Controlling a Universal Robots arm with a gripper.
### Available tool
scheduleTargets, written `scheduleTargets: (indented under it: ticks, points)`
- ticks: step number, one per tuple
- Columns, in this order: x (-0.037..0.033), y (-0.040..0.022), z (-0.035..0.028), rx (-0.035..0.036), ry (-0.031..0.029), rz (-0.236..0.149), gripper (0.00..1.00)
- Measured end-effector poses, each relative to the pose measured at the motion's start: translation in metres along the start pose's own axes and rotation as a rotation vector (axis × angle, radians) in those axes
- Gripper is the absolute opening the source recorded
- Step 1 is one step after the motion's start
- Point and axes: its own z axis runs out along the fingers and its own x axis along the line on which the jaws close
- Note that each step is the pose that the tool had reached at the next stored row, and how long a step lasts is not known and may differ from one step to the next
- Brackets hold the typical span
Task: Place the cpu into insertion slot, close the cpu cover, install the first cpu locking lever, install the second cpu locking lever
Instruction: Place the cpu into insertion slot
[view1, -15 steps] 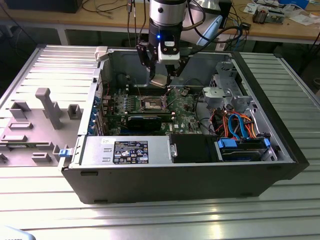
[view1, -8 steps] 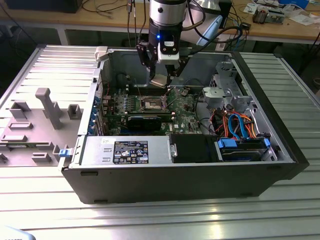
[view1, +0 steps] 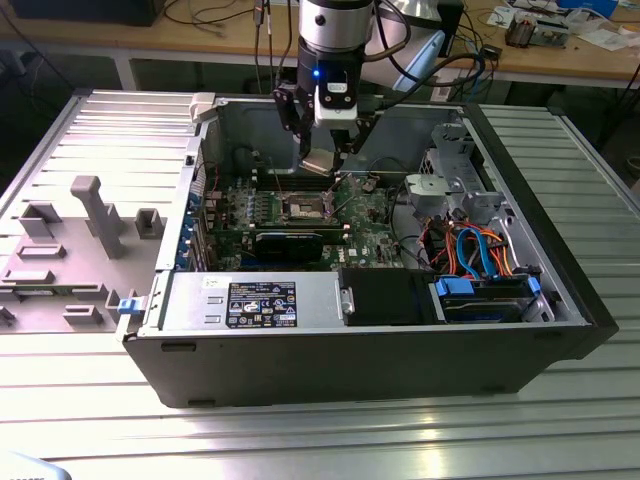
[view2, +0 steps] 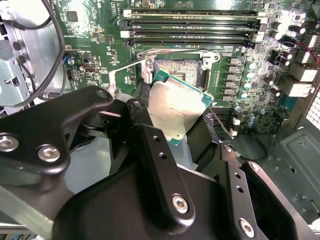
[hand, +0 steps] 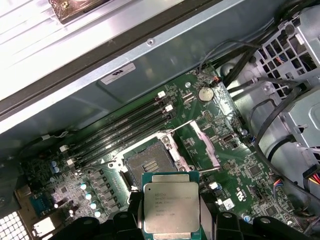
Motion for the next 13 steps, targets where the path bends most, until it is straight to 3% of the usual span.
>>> scheduleTargets:
  ticks: [13]
  points:
    - [0.0000,0.0000,0.0004,-0.0009,-0.0026,0.054,0.55]
